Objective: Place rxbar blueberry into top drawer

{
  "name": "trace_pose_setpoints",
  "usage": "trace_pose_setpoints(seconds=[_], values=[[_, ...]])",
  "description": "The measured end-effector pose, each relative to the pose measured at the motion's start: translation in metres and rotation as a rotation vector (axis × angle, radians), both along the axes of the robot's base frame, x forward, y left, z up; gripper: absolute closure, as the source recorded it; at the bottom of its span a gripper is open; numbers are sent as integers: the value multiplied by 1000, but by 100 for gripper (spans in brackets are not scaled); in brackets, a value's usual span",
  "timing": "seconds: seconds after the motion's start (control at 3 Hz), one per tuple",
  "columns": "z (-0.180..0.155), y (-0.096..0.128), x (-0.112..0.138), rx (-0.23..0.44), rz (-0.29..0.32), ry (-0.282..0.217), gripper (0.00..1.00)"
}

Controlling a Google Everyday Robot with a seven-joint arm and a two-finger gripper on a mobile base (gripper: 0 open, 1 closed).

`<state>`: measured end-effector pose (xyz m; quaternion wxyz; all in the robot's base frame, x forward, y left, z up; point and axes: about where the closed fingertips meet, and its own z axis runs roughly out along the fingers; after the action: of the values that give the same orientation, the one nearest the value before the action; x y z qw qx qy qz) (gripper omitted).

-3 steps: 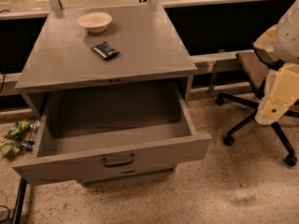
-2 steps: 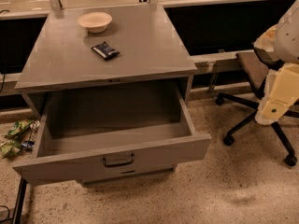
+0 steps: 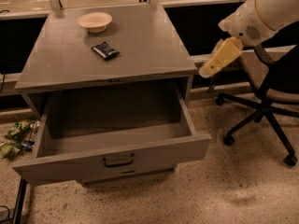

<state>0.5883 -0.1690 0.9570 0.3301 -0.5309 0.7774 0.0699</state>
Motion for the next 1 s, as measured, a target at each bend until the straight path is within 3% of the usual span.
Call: trace_pose_setpoints(seconds=[0.33,0.67,1.0], values=[[-7,49,75,201,-7,-20,0],[-12,54,93,238,-10,-22,0],[-11,63,95,217,-21,-31,0]])
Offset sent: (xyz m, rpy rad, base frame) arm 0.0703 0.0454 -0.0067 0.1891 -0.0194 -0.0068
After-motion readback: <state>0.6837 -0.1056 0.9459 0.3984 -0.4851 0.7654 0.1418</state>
